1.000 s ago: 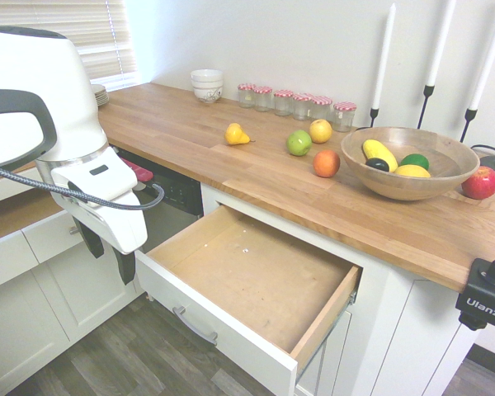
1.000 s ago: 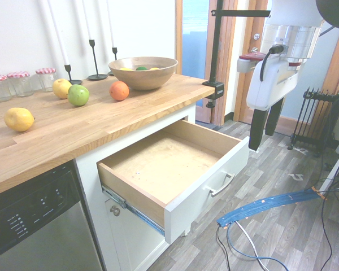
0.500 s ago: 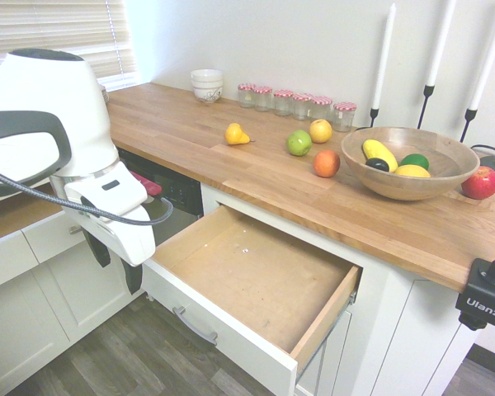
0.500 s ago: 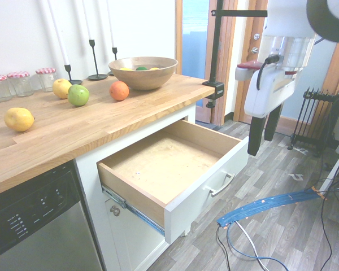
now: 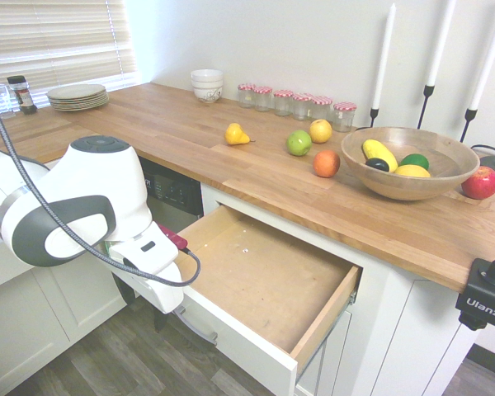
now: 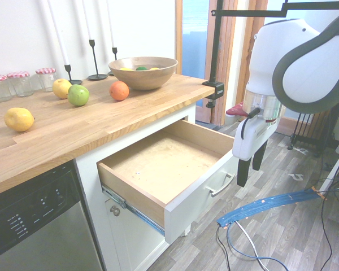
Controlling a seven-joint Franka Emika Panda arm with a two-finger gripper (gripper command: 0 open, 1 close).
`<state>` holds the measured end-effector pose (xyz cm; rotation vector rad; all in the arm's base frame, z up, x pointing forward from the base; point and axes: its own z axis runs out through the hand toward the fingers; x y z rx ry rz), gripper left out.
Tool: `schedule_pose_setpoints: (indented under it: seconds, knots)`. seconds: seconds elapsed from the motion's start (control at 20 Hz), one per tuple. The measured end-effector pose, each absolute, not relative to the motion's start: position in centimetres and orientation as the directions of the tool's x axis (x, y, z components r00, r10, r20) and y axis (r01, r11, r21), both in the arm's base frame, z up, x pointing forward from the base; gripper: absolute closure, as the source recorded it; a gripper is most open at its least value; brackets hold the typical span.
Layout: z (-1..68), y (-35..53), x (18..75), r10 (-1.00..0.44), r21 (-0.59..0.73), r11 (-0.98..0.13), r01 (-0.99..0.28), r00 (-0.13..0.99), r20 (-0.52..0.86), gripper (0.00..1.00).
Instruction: Close the drawer
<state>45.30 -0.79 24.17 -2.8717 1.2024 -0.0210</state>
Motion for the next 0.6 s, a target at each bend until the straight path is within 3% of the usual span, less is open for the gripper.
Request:
schedule_pose_setpoints:
  seconds: [0.6]
  knots:
    - [15.4, -2.5, 47.0, -0.691, -0.032, -0.723, -0.69, 0.723, 0.027, 0.0]
